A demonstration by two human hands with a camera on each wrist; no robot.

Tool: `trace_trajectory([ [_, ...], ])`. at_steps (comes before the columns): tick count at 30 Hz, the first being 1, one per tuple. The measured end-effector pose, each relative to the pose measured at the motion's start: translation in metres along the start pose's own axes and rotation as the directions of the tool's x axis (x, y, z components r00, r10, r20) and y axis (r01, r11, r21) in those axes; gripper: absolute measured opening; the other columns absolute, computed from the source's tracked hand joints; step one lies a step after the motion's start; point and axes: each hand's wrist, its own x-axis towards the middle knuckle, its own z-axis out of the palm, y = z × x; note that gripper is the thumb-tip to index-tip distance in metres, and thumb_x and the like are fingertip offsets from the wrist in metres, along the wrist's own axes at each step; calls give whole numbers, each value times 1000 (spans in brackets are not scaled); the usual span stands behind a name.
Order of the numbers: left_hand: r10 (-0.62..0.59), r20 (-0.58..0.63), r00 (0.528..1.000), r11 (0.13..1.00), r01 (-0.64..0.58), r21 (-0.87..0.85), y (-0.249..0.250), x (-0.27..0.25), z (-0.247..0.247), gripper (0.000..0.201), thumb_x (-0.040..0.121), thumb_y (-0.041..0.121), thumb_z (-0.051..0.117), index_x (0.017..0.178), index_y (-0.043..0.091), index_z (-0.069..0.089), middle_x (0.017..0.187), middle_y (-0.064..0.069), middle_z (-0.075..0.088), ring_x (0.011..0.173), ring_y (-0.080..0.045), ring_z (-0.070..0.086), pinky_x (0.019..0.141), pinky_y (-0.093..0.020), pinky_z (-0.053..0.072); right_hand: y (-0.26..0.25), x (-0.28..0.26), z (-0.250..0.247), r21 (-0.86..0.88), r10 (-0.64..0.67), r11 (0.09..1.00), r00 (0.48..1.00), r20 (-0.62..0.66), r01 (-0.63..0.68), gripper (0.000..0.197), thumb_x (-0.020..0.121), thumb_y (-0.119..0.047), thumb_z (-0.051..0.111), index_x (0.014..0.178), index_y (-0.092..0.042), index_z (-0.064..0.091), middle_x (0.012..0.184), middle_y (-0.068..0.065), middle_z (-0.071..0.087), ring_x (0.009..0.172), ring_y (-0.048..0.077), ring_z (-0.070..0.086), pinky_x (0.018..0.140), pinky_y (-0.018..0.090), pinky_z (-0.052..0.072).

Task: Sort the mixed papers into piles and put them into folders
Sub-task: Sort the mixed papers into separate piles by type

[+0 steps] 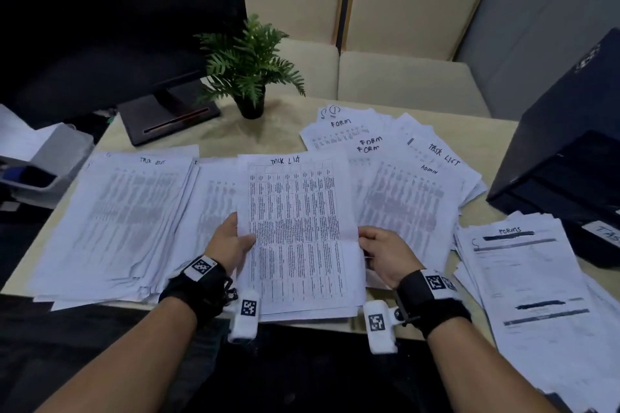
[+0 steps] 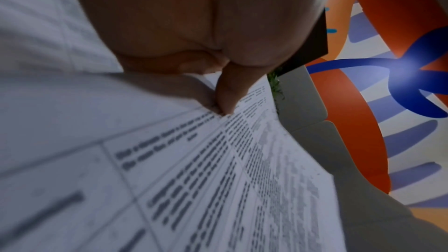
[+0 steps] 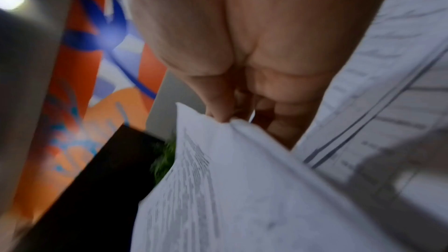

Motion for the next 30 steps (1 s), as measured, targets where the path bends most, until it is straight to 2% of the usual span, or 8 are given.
trace_trajectory([
  [4, -8, 40, 999, 999, 10, -39, 0, 6, -54, 41, 87, -5, 53, 112, 27, 58, 113, -5, 69, 99, -29, 66, 93, -59, 47, -5, -3, 56, 10, -43, 999, 999, -34, 43, 22, 91, 4, 55, 90, -8, 73, 86, 9, 74, 77, 22, 65, 72, 31, 52],
  [8, -39, 61, 997, 998, 42, -50, 0, 10, -101, 40, 93, -7, 48, 129, 9, 50, 121, -18, 63, 87, -42, 64, 92, -58, 41, 1, 8, 108, -218, -170, 968, 966, -196, 126, 26, 79, 0, 67, 86, -25, 66, 79, 3, 67, 71, 21, 58, 67, 33, 48],
  [10, -38, 69, 997, 997, 42, -61, -6, 10, -120, 40, 92, -8, 49, 128, 9, 51, 120, -15, 65, 97, -32, 66, 97, -53, 45, 4, 11, 134, -207, -184, 970, 943, -277, 128, 33, 78, -3, 66, 90, -31, 55, 72, -5, 65, 67, 24, 59, 68, 40, 51],
  [13, -55, 83, 995, 996, 60, -58, -13, 12, -143, 41, 91, -8, 51, 127, 10, 51, 116, -9, 66, 103, -25, 65, 97, -49, 48, 9, 10, 157, -178, -171, 978, 912, -372, 110, 26, 83, 1, 66, 99, -15, 53, 74, 1, 62, 62, 20, 57, 62, 33, 50],
  [16, -54, 72, 996, 996, 58, -61, -13, 13, -153, 38, 91, -9, 50, 125, 9, 51, 115, -13, 66, 100, -29, 65, 87, -43, 53, 12, 7, 163, -230, -186, 969, 891, -415, 96, 9, 85, -5, 67, 88, -4, 59, 75, 6, 62, 63, 17, 53, 57, 24, 41],
  [20, -29, 63, 998, 999, 30, -21, -8, 12, -149, 36, 92, -6, 51, 124, 10, 51, 110, -9, 65, 99, -26, 64, 81, -32, 52, 13, 12, 152, -296, -235, 952, 819, -524, 84, 14, 88, -11, 64, 76, -16, 58, 73, 0, 57, 66, 17, 48, 63, 27, 37],
  [25, 18, 20, 1000, 999, -19, 47, -8, 14, -128, 38, 91, -1, 54, 126, 14, 52, 113, -5, 66, 100, -21, 64, 88, -34, 50, 13, 20, 144, -201, -176, 975, 866, -467, 90, 5, 84, -22, 60, 84, -20, 64, 81, 9, 67, 74, 28, 60, 71, 31, 48],
  [30, 19, -111, 994, 992, -5, 126, -11, 13, -130, 32, 92, 3, 53, 121, 17, 52, 104, -12, 66, 92, -36, 64, 83, -48, 54, 3, 23, 91, -175, -170, 983, 598, -783, 49, 9, 97, -15, 49, 95, -16, 58, 84, 10, 58, 74, 26, 53, 63, 29, 39],
])
